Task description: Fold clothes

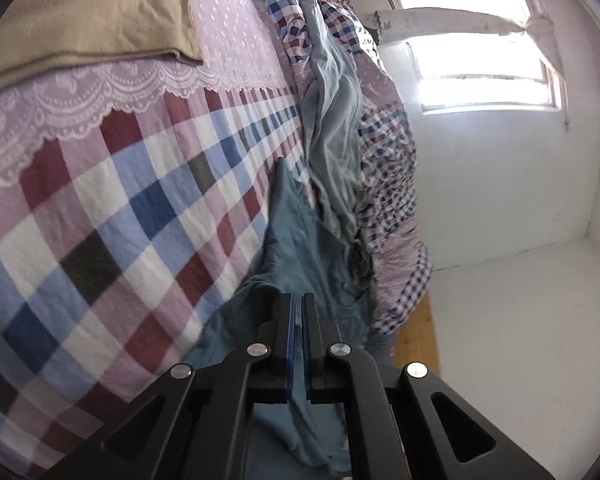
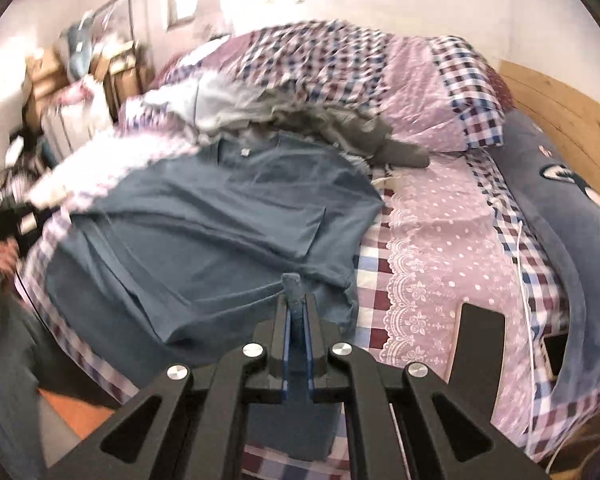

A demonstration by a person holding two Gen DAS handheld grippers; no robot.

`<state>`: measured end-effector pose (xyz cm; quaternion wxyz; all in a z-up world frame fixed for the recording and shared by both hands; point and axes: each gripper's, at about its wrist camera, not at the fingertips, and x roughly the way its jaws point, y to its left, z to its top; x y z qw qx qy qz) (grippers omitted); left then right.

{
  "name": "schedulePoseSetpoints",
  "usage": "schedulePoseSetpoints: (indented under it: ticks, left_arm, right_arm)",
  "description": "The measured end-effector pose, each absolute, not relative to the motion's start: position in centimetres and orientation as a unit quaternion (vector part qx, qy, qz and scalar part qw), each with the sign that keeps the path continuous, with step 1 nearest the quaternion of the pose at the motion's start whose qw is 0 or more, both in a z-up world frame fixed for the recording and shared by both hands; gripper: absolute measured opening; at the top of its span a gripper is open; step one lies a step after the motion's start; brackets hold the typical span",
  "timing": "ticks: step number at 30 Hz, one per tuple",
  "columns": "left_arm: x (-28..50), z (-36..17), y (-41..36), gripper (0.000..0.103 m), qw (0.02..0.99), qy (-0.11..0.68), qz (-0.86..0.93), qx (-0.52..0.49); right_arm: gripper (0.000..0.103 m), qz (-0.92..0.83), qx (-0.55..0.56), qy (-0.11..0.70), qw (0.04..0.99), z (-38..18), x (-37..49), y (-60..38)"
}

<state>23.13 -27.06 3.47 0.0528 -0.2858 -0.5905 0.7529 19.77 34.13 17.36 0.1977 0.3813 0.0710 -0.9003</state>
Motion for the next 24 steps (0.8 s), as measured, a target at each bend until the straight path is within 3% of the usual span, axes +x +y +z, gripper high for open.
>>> schedulePoseSetpoints:
  ticks: [3, 4, 6, 7, 8, 24]
  left_arm:
    - [23.0, 4.1, -26.9, 0.003, 0.047, -0.569, 0.765, -0.298]
    - [23.0, 4.4, -26.8, 0.009, 0.039, -0.554, 0.774, -0.304]
    - [23.1, 4.9, -26.6, 0.031, 0.025, -0.529, 0.788, -0.314]
    - [23.3, 5.0, -26.5, 0.049, 0.019, -0.520, 0.793, -0.317]
    - [23.4, 5.0, -26.4, 0.056, 0.022, -0.518, 0.794, -0.317]
    - [18.4, 3.1, -24.1, 0.059, 0.067, -0.509, 0.768, -0.383]
  right_arm:
    - [0.004, -0.902, 0.378, 0.061, 0.197, 17.5, 20.2, 34.3]
    - [0.004, -0.903, 0.377, 0.055, 0.197, 17.4, 20.3, 34.3]
    - [0.004, -0.907, 0.370, 0.041, 0.195, 17.2, 20.3, 34.4]
    - [0.004, -0.908, 0.369, 0.034, 0.195, 16.9, 20.2, 34.4]
    - [0.004, -0.910, 0.365, 0.027, 0.192, 16.5, 20.3, 34.4]
    - [0.004, -0.927, 0.327, -0.036, 0.180, 14.8, 20.8, 34.5]
